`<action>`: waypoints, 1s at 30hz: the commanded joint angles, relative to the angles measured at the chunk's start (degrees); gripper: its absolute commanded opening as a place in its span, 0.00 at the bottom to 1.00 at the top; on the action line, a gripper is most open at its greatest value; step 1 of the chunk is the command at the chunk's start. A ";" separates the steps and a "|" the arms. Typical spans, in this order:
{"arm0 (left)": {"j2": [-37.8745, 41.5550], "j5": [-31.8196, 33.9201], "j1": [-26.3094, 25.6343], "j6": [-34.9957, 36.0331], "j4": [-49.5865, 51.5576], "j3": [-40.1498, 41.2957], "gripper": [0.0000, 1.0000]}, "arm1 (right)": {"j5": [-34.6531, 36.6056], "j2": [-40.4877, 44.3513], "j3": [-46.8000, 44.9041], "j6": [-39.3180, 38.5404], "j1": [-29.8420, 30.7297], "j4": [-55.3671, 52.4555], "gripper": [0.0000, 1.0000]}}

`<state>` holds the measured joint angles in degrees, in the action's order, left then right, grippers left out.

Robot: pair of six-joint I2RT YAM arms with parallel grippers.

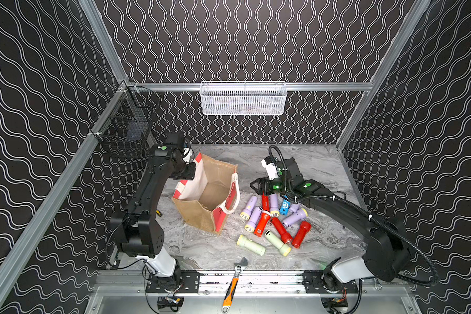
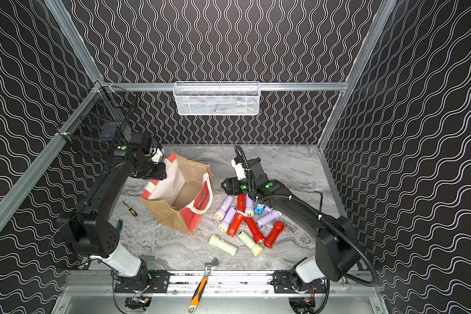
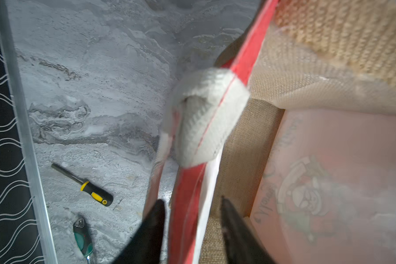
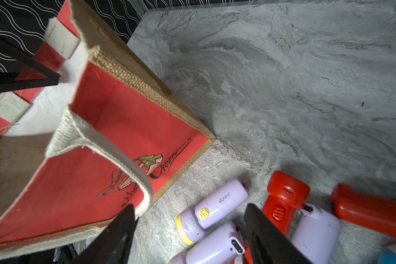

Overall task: Put the flashlights into the tote bags
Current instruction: Move the canvas bag to the center of the board.

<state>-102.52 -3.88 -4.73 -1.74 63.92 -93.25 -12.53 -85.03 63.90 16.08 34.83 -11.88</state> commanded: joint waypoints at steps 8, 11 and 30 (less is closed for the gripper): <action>2.39 -2.69 1.56 -6.26 -3.06 6.76 0.00 | 0.32 -1.39 0.07 0.79 0.21 -1.39 0.77; 2.89 -4.87 2.56 -9.83 -5.03 8.11 0.00 | 0.23 -2.13 0.36 0.71 0.32 -3.19 0.76; 3.13 -12.56 4.72 -13.86 -3.46 4.84 0.02 | 5.80 -15.46 8.66 5.46 1.11 -15.03 0.69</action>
<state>-98.85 -15.64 -0.25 -17.58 60.38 -88.44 -10.68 -99.92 71.16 19.53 35.75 -23.22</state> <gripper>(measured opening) 0.056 0.688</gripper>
